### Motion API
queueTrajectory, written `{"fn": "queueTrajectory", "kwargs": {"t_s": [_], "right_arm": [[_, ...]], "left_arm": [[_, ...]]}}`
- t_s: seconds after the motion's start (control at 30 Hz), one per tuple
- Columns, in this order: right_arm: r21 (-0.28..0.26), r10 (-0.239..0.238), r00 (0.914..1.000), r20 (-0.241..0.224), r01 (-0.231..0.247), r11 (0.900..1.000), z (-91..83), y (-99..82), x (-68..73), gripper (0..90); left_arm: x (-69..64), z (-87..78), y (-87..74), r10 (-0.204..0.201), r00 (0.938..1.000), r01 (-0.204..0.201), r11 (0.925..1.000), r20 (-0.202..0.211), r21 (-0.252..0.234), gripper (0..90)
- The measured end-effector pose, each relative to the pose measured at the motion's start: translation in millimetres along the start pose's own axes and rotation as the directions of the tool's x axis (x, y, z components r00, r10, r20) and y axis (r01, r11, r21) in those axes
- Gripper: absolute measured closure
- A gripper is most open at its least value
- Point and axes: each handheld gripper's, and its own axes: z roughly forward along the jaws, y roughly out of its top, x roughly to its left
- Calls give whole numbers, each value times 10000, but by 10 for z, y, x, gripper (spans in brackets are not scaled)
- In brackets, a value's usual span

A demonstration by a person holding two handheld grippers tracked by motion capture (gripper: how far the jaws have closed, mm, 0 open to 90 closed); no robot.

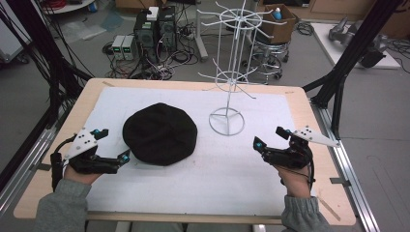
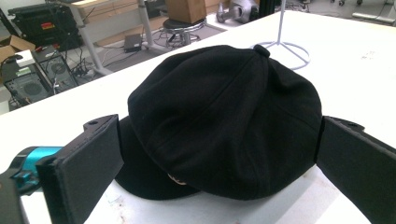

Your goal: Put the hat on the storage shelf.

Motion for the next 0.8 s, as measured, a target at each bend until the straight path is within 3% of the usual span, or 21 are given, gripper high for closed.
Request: {"fn": "queueTrajectory", "kwargs": {"t_s": [0.33, 0.57, 0.8], "right_arm": [[54, -64, 10000, -61, 65, 10000, 21, 0, -2, 7], [85, -41, 10000, -80, 42, 10000, 23, 1, 3, 6], [65, 9, 10000, -72, -8, 10000, 18, 1, -2, 7]], "left_arm": [[2, -21, 3, 46, 10000, -46, 10000, -46, -1, 18], [-18, 4, -2, 98, 9996, -101, 9999, 246, 120, 17], [-11, 29, -30, 476, 9985, -482, 9986, 277, 225, 18]]}}
